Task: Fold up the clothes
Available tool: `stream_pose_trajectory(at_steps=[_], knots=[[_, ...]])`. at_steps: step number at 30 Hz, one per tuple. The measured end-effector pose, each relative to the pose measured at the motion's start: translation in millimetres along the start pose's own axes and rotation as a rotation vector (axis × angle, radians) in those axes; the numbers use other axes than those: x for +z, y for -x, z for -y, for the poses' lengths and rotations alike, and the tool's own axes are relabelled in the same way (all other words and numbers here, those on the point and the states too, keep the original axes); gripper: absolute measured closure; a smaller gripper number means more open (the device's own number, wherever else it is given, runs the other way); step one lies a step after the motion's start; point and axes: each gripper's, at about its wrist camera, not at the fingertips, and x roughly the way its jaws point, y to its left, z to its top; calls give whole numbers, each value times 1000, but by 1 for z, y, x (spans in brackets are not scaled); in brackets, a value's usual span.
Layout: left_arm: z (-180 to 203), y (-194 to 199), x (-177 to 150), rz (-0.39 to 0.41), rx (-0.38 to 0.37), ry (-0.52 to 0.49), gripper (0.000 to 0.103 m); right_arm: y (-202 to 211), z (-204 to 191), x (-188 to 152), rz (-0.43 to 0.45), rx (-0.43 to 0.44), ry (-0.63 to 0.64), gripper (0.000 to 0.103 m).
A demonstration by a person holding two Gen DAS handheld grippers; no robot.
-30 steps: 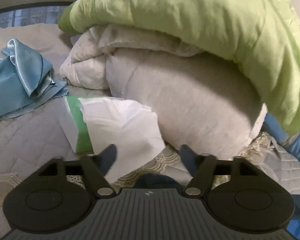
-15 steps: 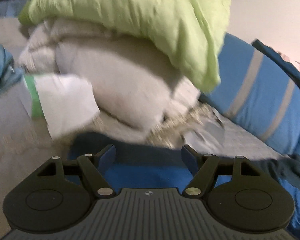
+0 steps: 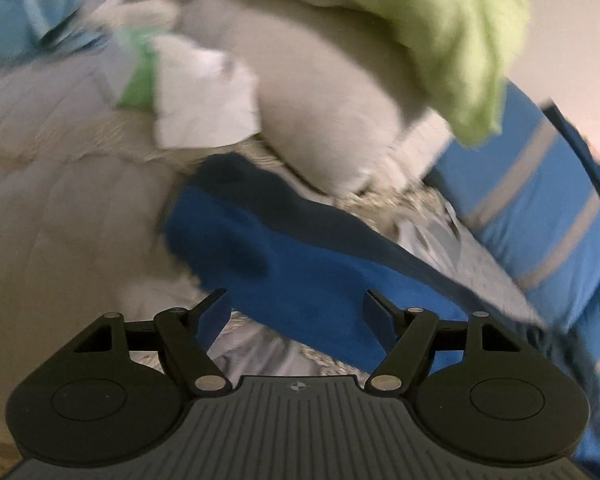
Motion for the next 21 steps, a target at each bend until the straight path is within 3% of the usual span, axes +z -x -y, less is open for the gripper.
stream_pose_trajectory(at_steps=[8,12,15,17,19,21], knots=[[-57,-25,-1,19,-79,397,32,0,0,0,-3,5,-5,3],[-67,-41,-9,7,-111,512,35,0,-1,0,-6,5,-5,3],[-74,-50,-16,-3,-114,583,53,0,-1,0,-5,6,-7,3],[-74,-55,-14,-19,-91,586,79,0,-1,0,-6,10,-11,3],[-72,-57,-8,-30,-73,566,91,0,0,0,-8,15,-16,3],[-68,-55,0,-34,-61,539,94,0,0,0,-10,16,-18,3]])
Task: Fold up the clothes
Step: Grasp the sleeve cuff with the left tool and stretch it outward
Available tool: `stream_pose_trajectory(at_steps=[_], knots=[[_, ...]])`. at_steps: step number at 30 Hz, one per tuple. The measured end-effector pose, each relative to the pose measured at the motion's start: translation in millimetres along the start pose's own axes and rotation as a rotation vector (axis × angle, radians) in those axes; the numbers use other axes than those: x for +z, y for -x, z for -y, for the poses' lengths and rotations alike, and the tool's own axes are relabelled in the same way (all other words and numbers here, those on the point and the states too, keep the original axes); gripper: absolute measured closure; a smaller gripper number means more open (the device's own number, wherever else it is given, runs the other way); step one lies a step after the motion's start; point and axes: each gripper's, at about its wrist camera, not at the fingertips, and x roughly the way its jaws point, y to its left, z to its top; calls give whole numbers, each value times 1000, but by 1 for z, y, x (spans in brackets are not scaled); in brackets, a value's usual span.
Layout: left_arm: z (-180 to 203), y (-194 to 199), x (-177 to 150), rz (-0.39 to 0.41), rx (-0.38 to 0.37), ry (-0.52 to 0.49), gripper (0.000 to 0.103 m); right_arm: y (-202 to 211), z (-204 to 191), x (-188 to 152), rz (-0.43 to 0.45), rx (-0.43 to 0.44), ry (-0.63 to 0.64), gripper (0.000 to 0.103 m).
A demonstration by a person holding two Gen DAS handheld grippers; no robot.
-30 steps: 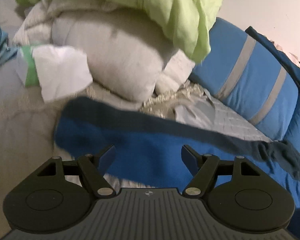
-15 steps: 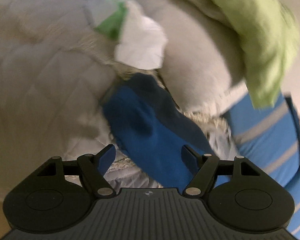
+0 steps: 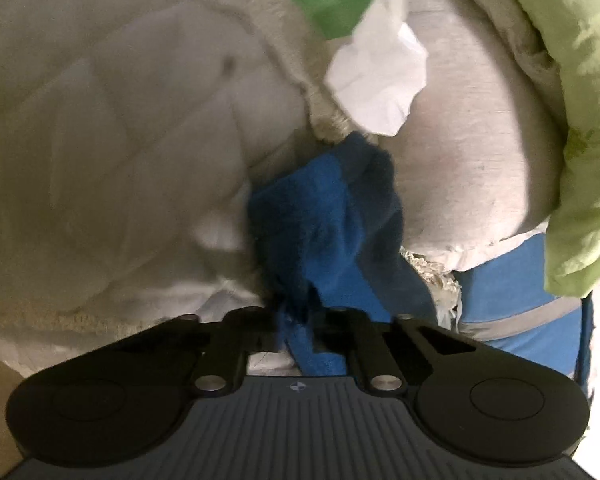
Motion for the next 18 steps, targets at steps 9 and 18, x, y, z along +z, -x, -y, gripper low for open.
stream_pose_trajectory(at_steps=[9,18], knots=[[81,29,10,86,82,-277,95,0,2,0,2,8,-4,3],[167,52,-14,153,66,-609,95,0,1,0,-9,25,5,3]])
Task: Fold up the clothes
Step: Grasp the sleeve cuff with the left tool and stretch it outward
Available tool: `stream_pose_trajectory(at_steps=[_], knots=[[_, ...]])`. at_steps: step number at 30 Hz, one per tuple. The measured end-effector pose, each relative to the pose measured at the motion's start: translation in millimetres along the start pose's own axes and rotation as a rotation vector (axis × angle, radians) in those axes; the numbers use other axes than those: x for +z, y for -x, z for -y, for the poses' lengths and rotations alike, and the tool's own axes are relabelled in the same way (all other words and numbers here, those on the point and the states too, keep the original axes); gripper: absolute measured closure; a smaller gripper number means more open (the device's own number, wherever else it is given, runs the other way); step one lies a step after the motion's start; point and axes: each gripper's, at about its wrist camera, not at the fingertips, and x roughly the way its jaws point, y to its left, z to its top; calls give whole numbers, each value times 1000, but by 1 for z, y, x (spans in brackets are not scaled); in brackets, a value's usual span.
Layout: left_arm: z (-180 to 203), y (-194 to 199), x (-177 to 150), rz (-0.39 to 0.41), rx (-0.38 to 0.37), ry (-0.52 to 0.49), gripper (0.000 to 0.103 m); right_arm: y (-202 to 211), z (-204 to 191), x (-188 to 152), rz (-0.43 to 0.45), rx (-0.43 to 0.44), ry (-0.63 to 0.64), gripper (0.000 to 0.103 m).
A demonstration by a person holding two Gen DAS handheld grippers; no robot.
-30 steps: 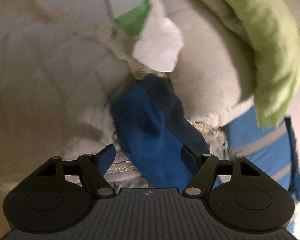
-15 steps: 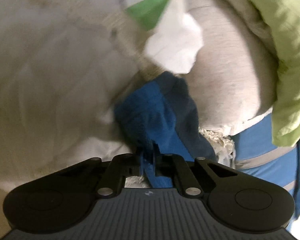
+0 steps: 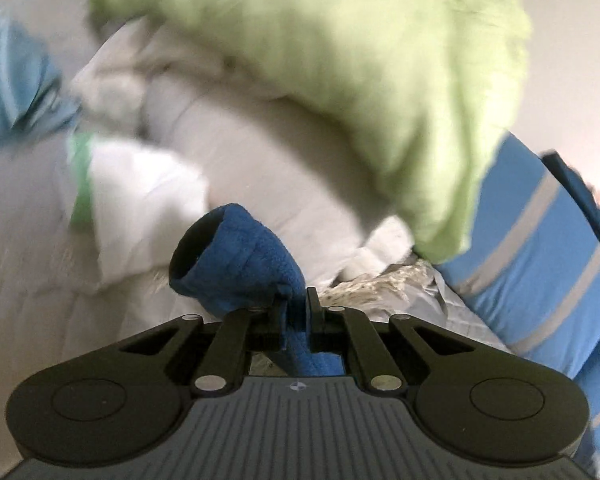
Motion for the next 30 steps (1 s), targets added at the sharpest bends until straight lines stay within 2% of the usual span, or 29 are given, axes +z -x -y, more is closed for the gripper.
stream_pose_trajectory(at_steps=[6,13,17,30], knots=[[44,13,16,51,-30,-109,95,-5,0,2,-40,44,-5,3],[89,19,9,88,-59,-232,95,-12,-6,4,-90,47,31,3],[110,21,2,98,-79,-279,95,-7,-5,1,-65,50,28,3],[190,18,-10,89,-230,-420,95,3,-1,-1,9,39,11,3]])
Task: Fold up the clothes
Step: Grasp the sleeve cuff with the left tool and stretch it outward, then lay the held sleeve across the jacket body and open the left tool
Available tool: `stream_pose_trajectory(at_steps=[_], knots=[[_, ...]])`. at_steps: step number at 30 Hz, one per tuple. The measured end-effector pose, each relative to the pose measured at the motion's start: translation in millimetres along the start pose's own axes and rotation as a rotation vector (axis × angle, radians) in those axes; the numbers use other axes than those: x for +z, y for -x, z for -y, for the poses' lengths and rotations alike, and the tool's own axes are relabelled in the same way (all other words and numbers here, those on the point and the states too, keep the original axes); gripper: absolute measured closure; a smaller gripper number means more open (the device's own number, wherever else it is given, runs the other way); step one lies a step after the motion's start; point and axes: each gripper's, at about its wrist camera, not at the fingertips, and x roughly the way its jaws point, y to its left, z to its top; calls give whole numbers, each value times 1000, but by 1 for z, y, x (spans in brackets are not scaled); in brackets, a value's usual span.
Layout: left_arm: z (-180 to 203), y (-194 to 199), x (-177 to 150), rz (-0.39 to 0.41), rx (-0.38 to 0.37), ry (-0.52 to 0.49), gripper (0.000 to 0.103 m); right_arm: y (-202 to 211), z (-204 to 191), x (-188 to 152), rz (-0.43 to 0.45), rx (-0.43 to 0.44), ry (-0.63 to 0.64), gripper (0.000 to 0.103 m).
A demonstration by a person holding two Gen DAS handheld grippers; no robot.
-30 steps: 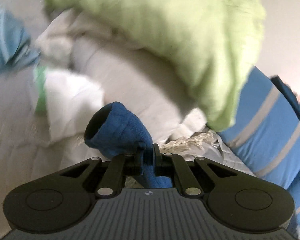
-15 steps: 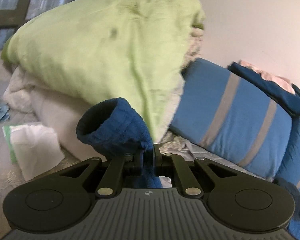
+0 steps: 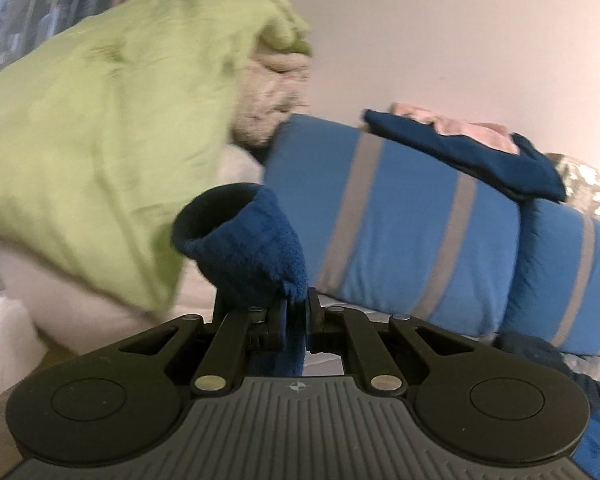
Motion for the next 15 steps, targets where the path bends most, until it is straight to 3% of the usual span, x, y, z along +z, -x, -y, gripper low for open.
stream_pose_trajectory(at_steps=[11,15], knots=[[105,-25,-1,17,-225,-168,95,-1,0,0,-1,-2,-3,3],[161,-30,-4,2,-382,-227,95,-2,1,0,0,-3,-9,3]])
